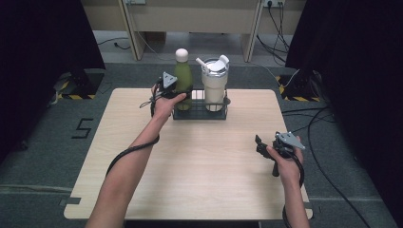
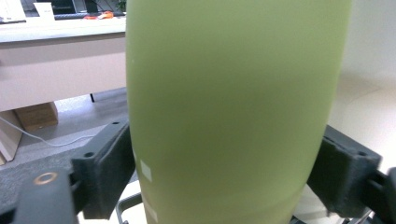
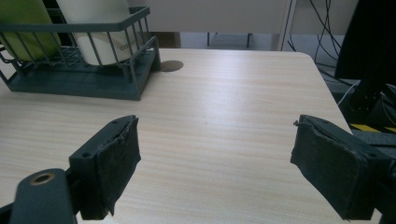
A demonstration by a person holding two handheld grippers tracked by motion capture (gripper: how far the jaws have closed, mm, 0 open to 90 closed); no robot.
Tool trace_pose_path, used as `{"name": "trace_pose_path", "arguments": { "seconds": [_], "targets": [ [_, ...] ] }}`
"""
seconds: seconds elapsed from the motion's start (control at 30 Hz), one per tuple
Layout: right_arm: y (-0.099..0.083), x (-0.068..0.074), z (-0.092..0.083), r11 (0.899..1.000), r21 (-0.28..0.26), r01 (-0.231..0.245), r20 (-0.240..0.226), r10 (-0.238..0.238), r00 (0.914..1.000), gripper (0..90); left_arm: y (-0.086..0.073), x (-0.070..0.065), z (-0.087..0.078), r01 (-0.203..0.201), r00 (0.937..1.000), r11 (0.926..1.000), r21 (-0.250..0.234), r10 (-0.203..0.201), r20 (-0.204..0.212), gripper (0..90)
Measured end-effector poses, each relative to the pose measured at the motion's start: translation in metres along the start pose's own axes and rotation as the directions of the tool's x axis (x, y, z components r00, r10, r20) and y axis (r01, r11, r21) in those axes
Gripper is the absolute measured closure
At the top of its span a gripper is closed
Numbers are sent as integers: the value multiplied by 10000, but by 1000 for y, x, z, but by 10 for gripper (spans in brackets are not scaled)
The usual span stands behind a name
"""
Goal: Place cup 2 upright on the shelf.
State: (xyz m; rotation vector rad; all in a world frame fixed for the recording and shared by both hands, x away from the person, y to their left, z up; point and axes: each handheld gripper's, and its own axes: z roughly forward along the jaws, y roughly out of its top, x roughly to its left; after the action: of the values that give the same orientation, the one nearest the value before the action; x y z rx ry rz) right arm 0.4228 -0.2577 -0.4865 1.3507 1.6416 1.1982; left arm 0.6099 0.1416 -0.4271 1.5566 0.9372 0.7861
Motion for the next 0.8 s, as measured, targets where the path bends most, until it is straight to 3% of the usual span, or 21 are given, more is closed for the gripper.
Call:
{"name": "trace_pose_path", "arguments": {
  "seconds": [0.47, 0.8],
  "targets": [
    [0, 1, 0, 10000, -7, 40, -20, -40, 10000, 149, 1, 1, -9, -60, 9995, 10000, 58, 62, -308, 40],
    [0, 0, 0, 10000, 7, 20, -8, -20, 10000, 149, 4, 1, -20, -105, 9998, 9999, -72, 103, -154, 32]
  ]
}}
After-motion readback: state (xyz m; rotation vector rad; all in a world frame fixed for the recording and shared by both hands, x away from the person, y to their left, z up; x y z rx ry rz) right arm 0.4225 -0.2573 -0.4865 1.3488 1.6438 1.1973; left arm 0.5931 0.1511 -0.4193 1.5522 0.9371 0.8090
